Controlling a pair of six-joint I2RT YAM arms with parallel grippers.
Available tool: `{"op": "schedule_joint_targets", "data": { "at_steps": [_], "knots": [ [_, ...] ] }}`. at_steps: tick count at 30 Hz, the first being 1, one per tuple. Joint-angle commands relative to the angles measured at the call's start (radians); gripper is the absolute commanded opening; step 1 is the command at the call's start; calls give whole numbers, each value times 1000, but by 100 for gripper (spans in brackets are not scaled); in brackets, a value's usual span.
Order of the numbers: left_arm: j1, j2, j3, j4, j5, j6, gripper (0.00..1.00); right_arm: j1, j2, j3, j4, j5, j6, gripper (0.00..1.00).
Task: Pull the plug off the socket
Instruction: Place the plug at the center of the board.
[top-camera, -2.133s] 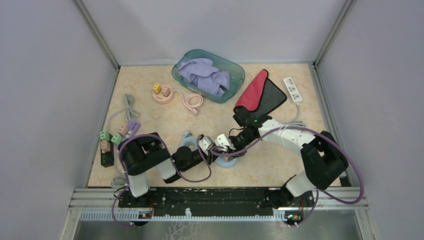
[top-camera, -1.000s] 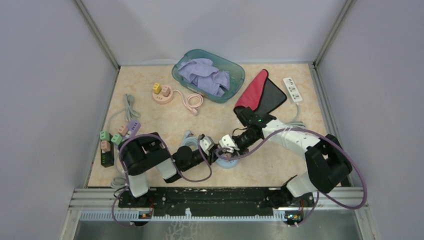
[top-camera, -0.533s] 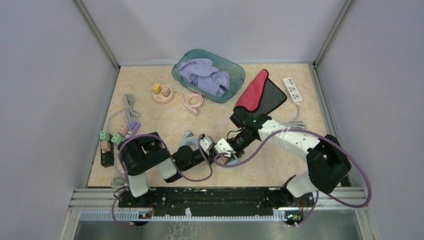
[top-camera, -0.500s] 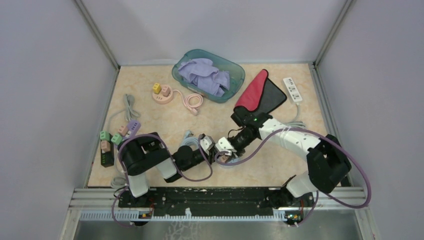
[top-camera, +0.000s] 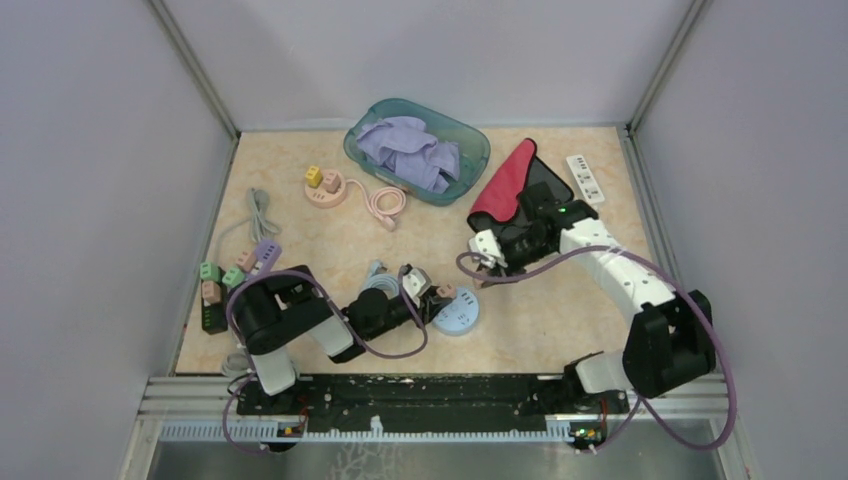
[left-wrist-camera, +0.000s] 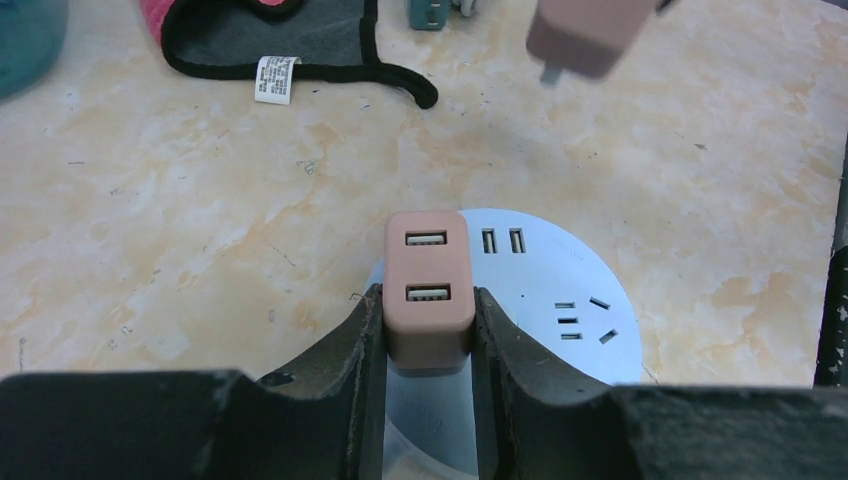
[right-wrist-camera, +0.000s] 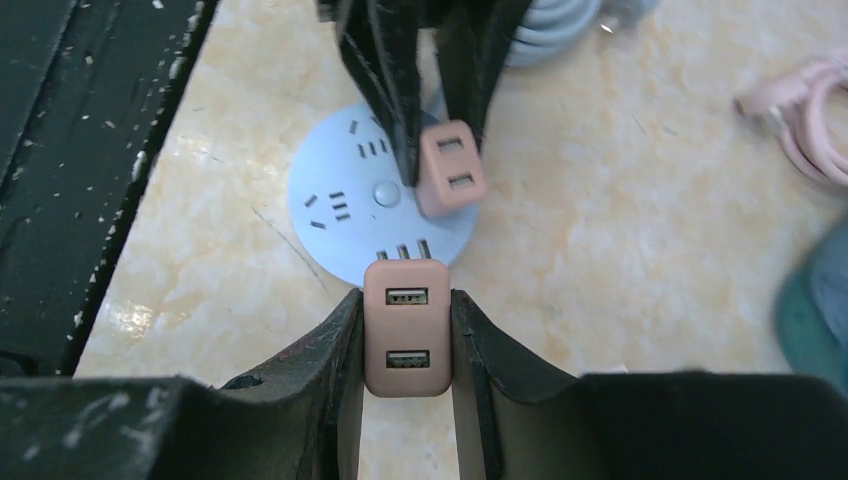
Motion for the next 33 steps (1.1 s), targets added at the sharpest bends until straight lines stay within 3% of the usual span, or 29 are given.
{"op": "schedule_joint_targets", "data": {
  "at_steps": [1, 5, 10, 12, 21, 33],
  "knots": [
    [6, -3, 3, -208, -10, -25, 0, -152, -89, 49, -19, -127, -5, 0],
    [7, -9, 2, -213, -3, -34, 0, -292, -130, 7, 146, -217, 173, 0],
    [8, -16, 3, -211, 5, -49, 0, -402, -157, -138, 640, -149, 793, 0],
    [7, -23, 1, -209, 7, -53, 0, -438, -136, -146, 746, -140, 927, 0],
    [8, -39, -4, -214, 8, -63, 0, -455, -94, -186, 913, -63, 1131, 0],
    [7, -40, 6, -220, 18, -79, 10, -455, -25, -182, 960, 258, 1223, 0]
  ]
}}
